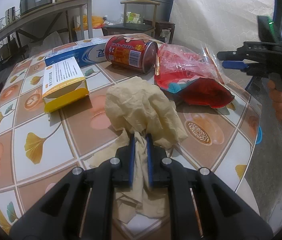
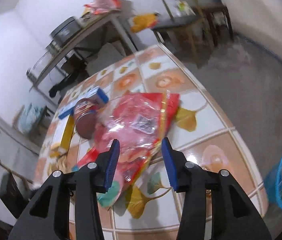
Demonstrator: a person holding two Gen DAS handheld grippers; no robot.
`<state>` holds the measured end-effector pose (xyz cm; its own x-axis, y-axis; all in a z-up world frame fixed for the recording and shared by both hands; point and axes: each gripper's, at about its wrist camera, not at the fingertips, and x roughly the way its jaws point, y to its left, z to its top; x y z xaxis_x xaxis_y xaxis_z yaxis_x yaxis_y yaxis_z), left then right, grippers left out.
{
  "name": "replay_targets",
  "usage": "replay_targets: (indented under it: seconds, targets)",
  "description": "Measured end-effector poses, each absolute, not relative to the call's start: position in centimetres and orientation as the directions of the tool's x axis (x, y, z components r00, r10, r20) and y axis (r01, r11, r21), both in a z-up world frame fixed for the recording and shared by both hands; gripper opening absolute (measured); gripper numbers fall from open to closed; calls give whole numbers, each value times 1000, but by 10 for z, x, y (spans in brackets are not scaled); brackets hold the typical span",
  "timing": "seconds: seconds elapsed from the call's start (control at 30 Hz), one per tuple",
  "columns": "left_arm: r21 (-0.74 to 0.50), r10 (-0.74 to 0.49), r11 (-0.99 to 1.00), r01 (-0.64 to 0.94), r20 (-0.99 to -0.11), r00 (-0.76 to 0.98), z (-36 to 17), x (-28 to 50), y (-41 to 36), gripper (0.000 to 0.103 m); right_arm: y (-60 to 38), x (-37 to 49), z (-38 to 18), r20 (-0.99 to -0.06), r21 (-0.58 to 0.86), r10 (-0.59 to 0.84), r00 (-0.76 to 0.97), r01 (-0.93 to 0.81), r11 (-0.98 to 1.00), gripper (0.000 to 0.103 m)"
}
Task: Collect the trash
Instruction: 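Grasp the clear plastic bag with the right tool while the left tool holds the paper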
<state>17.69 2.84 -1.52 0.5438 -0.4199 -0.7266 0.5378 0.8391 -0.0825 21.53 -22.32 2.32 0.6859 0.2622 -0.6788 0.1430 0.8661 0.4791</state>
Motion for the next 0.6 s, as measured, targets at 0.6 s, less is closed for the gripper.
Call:
replay_targets:
  seconds: [0.6]
  targets:
    - [-80,-417,840,537,-727,545,-15,177,28,9,-249,223,-10,-559,728,433,707,169,664,7]
